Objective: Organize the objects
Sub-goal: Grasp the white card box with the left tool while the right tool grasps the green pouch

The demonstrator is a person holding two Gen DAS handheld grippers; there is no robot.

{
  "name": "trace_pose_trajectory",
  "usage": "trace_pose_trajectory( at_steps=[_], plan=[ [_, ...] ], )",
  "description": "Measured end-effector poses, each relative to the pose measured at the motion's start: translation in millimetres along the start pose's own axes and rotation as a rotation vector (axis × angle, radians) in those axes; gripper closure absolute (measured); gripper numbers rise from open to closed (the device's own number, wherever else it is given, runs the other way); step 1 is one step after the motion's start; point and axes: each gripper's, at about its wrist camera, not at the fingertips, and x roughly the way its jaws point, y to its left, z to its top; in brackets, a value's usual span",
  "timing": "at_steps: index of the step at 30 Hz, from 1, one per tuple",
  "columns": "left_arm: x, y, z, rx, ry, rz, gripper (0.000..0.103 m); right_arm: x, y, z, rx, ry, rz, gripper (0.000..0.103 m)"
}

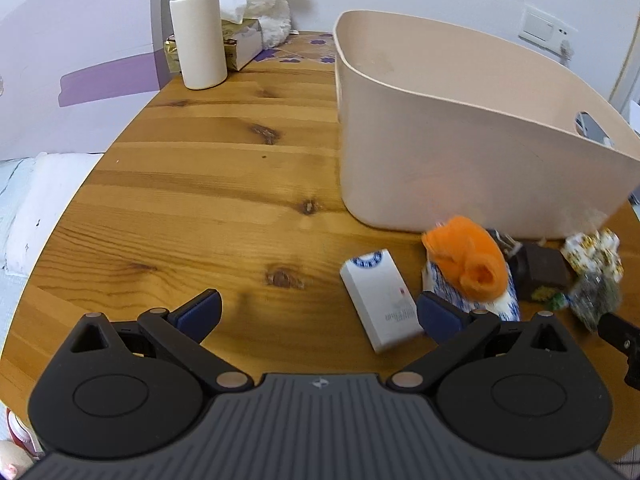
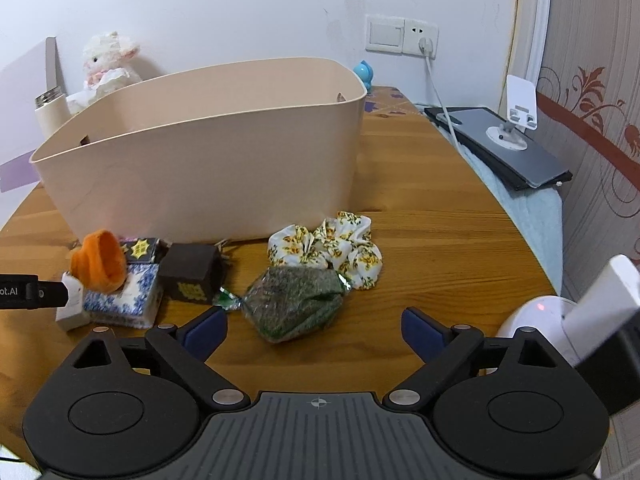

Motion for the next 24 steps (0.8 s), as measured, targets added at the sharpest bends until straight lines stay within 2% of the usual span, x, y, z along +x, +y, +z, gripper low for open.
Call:
trace_pose_trajectory(
  at_steps=[4,8,10,11,12,13,17,19,21,23,24],
  plan=[
    [13.5,-3.7,8.1,-0.013,0.0,0.03,0.0,15.2,-3.0,4.9,0.021,0.007,-0.005,0.009],
    [28.5,-6.5,10.8,-0.02,0.046,0.006,0.0,28.3,-4.8,7.0,0.036,0.027,-0.002,0.016],
    [35.1,-9.0,8.3,-0.005,0.07,0.01,0.0,31.9,-5.0,6.4,0.044,0.028,0.011,0.018],
    [34.4,-11.9,6.1,0.02,0.052,0.024,0.0,31.6,-5.3,6.0,0.047,0.026,0.016,0.019],
    [32.6,-12.4,4.0,0.031,0.042,0.025,0.0,31.1,-5.3,6.0,0.049,0.023,0.022,0.022],
    [31.6,-11.7,2.5,0.031,0.041,0.021,0.0,30.7,-5.2,5.8,0.051,0.021,0.025,0.03],
    [29.9,-8.2,-0.7,0.043,0.049,-0.005,0.0,28.6,-6.4,4.0,0.064,0.019,0.056,0.046],
    [28.3,-8.0,-2.5,0.053,0.05,-0.012,0.0,28.4,-5.6,3.4,0.067,0.022,0.068,0.06],
    [26.9,-7.4,-4.0,0.064,0.05,-0.023,0.001,26.5,-3.8,2.4,0.057,0.017,0.059,0.063],
    [23.0,-6.5,-5.9,0.074,0.04,-0.033,0.01,24.0,-2.8,0.7,0.055,0.011,0.065,0.065],
    [20.9,-6.1,-6.5,0.079,0.037,-0.038,0.013,22.7,-2.7,-0.2,0.056,0.01,0.064,0.071]
  ],
)
